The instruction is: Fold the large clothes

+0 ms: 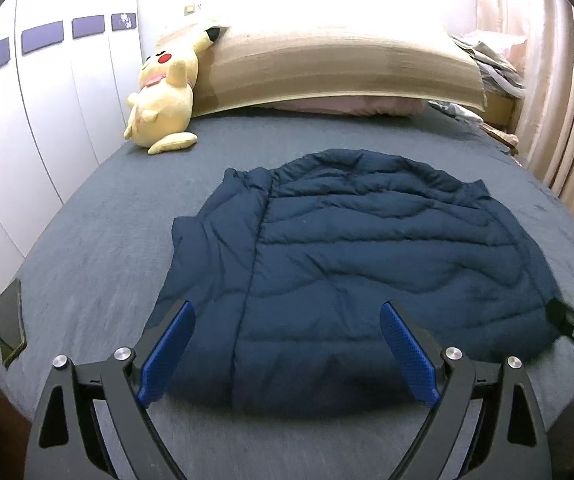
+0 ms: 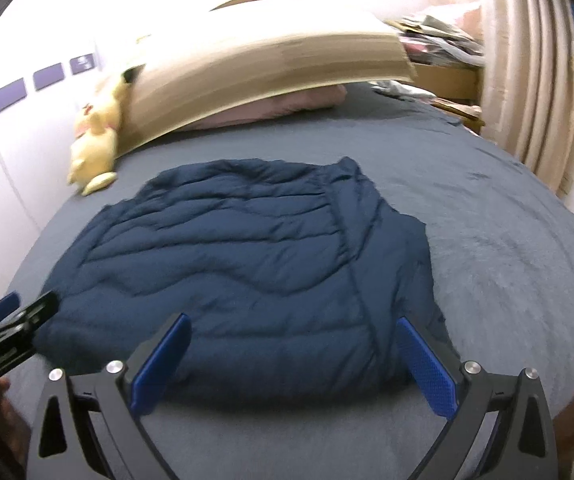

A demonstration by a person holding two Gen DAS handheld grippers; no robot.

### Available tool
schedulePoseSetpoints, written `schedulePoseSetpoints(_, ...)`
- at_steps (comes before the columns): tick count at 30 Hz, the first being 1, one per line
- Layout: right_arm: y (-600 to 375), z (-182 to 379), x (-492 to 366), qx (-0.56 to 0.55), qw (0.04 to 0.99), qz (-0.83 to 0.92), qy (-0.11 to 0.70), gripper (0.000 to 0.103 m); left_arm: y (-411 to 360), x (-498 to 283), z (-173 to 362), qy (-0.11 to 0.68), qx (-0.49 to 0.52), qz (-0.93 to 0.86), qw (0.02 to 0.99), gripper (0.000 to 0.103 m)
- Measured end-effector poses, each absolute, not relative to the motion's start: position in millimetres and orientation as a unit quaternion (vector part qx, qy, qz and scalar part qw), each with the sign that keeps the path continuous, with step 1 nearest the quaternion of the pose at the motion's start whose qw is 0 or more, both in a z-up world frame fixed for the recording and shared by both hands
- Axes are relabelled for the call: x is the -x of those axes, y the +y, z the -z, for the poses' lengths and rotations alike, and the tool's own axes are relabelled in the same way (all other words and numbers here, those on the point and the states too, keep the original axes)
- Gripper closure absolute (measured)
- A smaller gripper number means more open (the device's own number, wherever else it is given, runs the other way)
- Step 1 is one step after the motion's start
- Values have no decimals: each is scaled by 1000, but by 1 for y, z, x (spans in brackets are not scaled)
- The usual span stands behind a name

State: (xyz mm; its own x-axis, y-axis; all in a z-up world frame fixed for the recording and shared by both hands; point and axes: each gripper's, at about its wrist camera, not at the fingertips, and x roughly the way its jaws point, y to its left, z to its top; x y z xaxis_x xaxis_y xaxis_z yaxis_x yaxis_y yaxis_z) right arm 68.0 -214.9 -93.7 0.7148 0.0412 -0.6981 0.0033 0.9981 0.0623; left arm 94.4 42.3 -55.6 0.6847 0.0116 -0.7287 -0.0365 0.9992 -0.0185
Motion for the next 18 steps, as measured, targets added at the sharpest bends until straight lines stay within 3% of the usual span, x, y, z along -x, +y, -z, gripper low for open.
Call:
schedulePoseSetpoints(12, -210, 57, 14, -52, 925, -44, 374, 0, 38, -26, 2, 387, 66, -23, 919, 9)
schedulePoseSetpoints(18, -217, 51, 31, -54, 929, -33, 365, 0, 31, -5, -26, 346, 33, -15, 938, 3)
